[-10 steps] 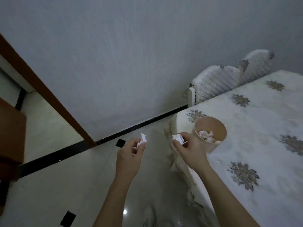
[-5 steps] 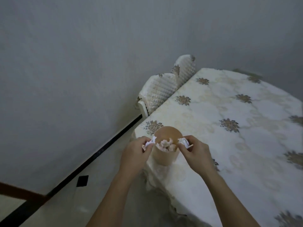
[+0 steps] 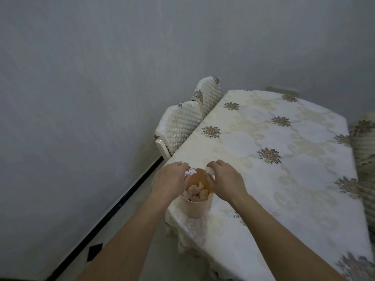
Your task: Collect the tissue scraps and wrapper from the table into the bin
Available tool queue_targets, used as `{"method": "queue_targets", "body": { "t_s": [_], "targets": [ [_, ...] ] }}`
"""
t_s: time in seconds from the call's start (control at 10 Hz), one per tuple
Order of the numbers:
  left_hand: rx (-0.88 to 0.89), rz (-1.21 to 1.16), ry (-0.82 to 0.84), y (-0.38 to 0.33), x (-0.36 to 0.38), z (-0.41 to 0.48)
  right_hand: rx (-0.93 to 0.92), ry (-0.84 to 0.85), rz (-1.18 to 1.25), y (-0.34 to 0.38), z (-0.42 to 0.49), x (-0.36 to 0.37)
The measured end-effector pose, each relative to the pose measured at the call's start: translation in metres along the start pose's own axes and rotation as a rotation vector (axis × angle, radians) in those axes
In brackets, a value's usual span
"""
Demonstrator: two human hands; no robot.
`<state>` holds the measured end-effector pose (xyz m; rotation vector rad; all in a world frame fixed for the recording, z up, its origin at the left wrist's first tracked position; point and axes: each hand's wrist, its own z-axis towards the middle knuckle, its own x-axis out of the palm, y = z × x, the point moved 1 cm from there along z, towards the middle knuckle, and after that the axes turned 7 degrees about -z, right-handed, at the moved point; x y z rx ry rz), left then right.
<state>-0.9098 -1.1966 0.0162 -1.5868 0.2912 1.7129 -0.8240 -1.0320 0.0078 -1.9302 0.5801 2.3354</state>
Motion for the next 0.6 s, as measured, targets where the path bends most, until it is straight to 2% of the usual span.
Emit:
{"method": "queue_targets", "body": {
  "t_s": [0.2,0.4,0.6],
  "targets": [
    [-0.068,0.039,0.101,0.003,0.006,0.006,-0.050,0.106,-0.009,0.002,0.009,0.007],
    [-0.027,0.120,0.004,0.007,0.001,-0.001,-0.141,0.061,-0.149,-0.001,0.010,0.006],
    [-0.003,0.096,-0.085,0.007,0.001,-0.007,-0.182,0.019,-0.161,0.003,0.009,0.005]
  ]
}}
